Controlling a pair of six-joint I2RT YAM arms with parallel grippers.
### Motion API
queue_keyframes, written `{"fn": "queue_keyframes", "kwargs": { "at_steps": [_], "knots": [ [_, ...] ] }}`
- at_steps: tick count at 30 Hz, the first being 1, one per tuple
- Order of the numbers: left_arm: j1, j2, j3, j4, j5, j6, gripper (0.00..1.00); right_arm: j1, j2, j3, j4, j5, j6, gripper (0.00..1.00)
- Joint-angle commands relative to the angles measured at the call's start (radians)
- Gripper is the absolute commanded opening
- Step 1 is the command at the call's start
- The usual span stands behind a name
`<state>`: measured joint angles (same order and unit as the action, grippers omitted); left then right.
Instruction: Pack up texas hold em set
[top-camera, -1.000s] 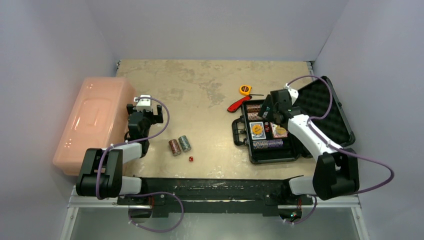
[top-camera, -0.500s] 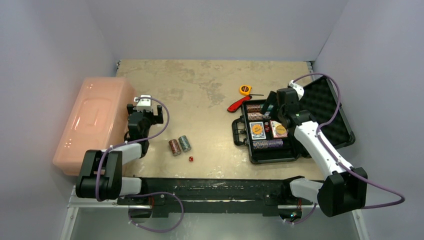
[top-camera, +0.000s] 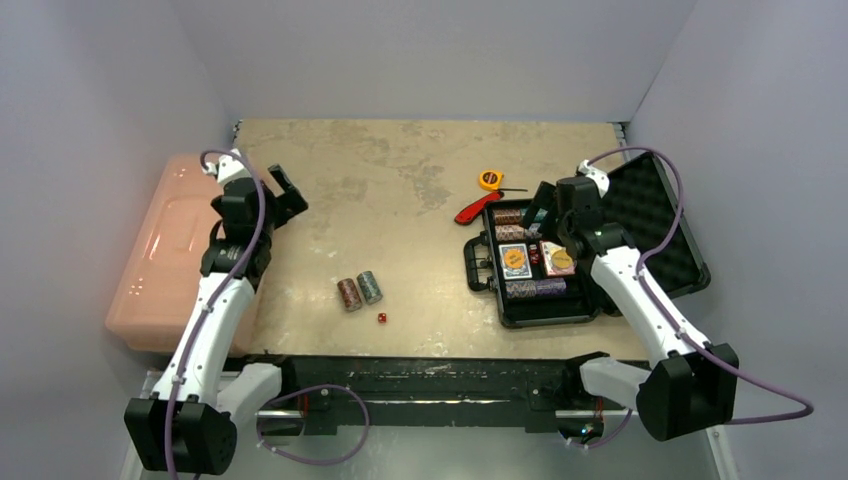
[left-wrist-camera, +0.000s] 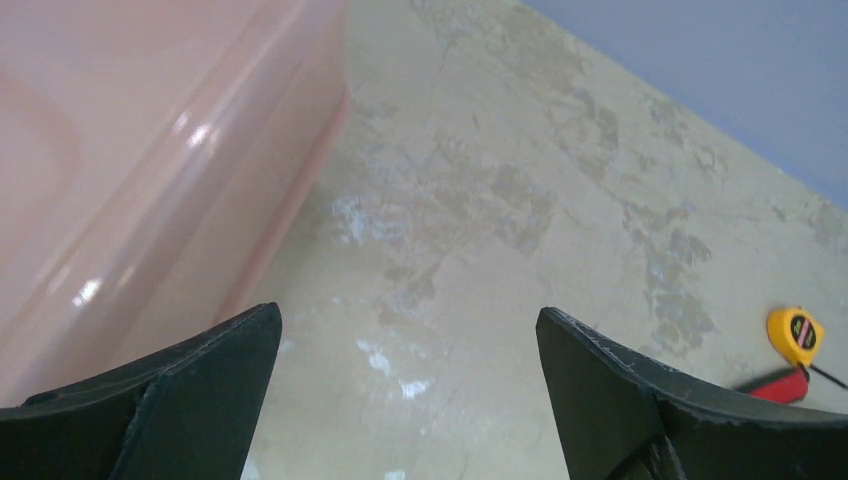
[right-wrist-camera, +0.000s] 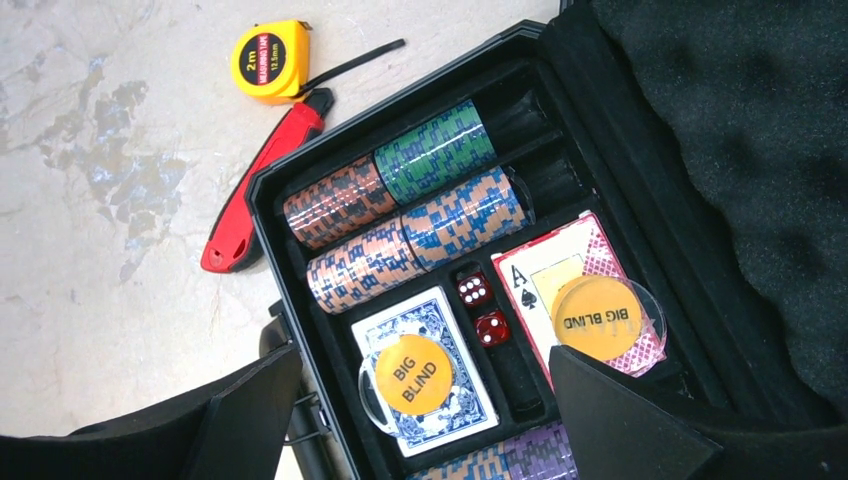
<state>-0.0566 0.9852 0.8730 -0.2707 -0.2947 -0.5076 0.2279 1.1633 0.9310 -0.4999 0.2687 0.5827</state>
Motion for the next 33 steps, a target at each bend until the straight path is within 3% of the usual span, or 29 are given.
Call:
{"fn": "queue_keyframes", "kwargs": {
  "at_steps": [1, 6, 10, 12, 21, 33],
  "knots": [
    [-0.003, 0.016, 0.029, -0.268, 0.179, -0.104, 1.00, -0.002, -0.050, -0.019, 0.041, -0.013, -0.013, 0.99],
    [-0.028, -0.036, 0.055, -0.435, 0.251, -0.103, 1.00, -0.003, -0.074, -0.036, 0.040, -0.019, -0.022, 0.99],
    [-0.214, -0.033, 0.135, -0.653, 0.135, -0.072, 0.97, -0.002, -0.095, -0.047, 0.040, -0.031, -0.027, 0.99],
    [-0.282, -0.041, 0.143, -0.702, 0.147, -0.089, 0.90, -0.003, -0.104, -0.053, 0.047, -0.044, -0.026, 0.99],
    [-0.456, -0.023, -0.007, -0.647, 0.261, -0.109, 0.50, -0.004, -0.126, -0.045, 0.039, -0.080, -0.035, 0.99],
    [-0.656, 0.219, -0.026, -0.469, 0.223, -0.194, 0.37, -0.002, -0.136, -0.047, 0.049, -0.109, -0.044, 0.99]
  ]
}}
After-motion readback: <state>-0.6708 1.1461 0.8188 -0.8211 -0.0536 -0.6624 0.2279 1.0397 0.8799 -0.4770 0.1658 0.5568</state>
